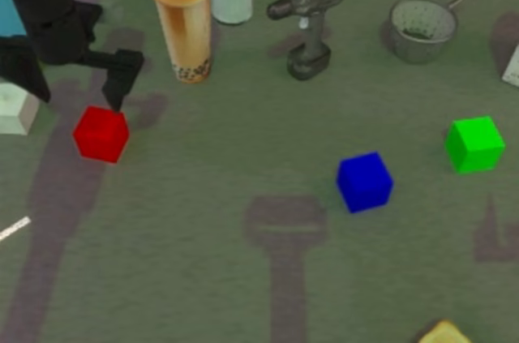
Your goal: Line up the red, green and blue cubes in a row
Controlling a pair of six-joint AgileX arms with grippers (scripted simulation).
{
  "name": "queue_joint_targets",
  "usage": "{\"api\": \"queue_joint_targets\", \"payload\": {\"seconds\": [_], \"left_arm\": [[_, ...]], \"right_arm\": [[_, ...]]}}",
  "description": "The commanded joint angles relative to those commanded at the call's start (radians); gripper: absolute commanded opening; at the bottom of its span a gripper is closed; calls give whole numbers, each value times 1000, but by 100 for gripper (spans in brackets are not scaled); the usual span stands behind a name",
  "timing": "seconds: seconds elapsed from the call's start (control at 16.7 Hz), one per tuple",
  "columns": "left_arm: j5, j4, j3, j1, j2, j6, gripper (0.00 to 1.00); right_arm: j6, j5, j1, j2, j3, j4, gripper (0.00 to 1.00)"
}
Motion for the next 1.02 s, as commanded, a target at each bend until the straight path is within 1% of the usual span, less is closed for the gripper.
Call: {"api": "queue_joint_targets", "payload": {"seconds": [0.18,0.54,0.84,1.02], "left_arm": [[0,40,-32,-3,13,3,100],[1,272,-182,-4,86,3,100],[1,298,-202,-4,97,3,100],[1,298,-202,-4,97,3,77]], "right_arm": [[0,0,0,0,0,0,100],[0,0,0,0,0,0,100],[0,0,0,0,0,0,100],[0,0,0,0,0,0,100]]}}
